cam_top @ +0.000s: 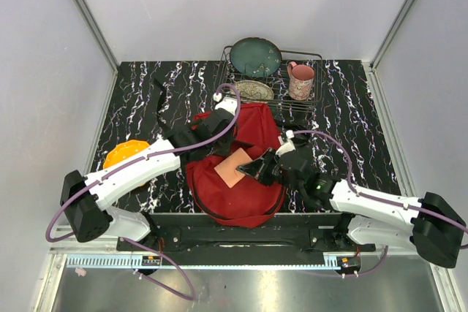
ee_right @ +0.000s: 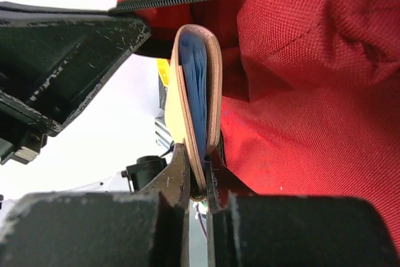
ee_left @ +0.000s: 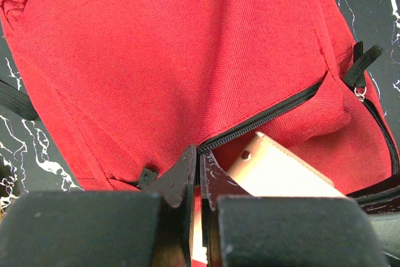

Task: Pack the student bag
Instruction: Place the personal item in the student bag.

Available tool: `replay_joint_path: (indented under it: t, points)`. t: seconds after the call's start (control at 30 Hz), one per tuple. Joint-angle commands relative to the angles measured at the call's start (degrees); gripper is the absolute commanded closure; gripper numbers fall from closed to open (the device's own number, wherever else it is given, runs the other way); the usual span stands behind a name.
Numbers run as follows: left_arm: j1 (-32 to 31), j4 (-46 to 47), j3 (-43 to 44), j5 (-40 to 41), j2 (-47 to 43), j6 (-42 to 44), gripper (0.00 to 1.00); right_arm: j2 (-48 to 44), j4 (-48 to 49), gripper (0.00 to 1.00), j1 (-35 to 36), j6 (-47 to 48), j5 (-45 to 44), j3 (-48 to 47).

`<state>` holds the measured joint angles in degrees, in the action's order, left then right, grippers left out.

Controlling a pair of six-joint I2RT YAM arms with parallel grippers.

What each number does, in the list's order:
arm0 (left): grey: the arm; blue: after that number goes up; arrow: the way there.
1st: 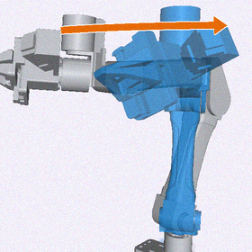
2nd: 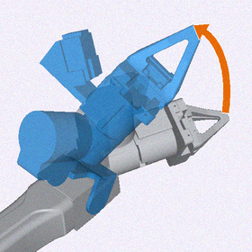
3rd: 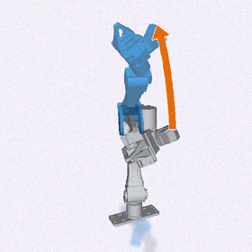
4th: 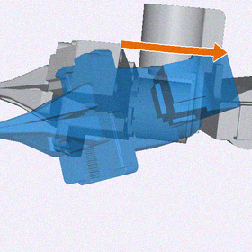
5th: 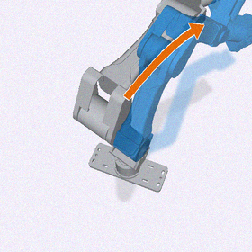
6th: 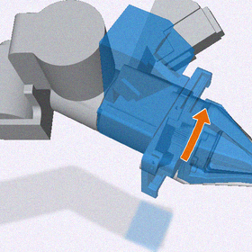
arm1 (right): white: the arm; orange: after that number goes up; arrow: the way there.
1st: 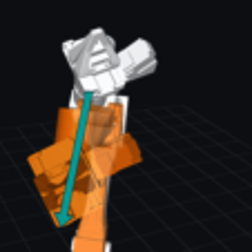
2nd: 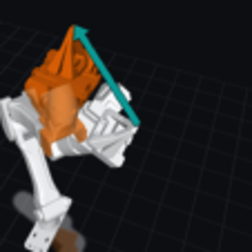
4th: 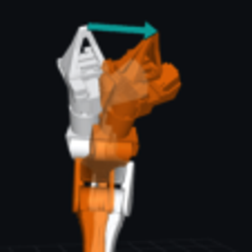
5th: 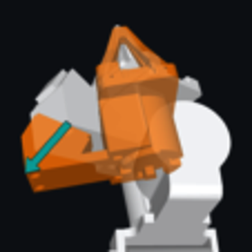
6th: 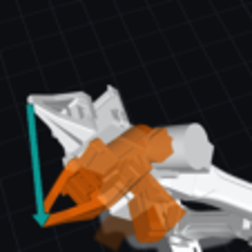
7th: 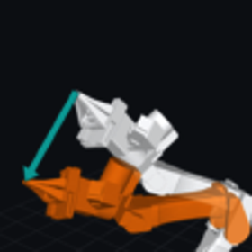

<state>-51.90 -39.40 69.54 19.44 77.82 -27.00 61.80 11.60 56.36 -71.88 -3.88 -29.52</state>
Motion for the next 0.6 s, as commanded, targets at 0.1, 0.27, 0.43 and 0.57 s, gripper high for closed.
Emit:
replay_joint_path:
  t: [0.1, 0.27, 0.43, 0.57]
  points:
    - [-0.1, 1.9, 2.7, -1.1, -4.0, 0.1, 1.00, -4.0, -3.8, 1.00, 0.1, 1.1, -11.0, -2.3]
    - [-0.2, 1.8, 2.1, -0.8, -5.9, 0.3, 1.00, -4.1, -5.6, 1.00, -3.3, 1.6, -12.7, -3.1]
    - [-0.1, 3.1, 0.9, -2.9, -7.6, 0.3, 1.00, -1.4, -5.1, 1.00, -6.6, 1.0, -12.0, -4.3]
    - [-0.1, 3.5, 0.8, -4.2, -6.6, 0.4, 1.00, -0.9, -3.5, 1.00, -7.4, -0.6, -13.5, -4.2]
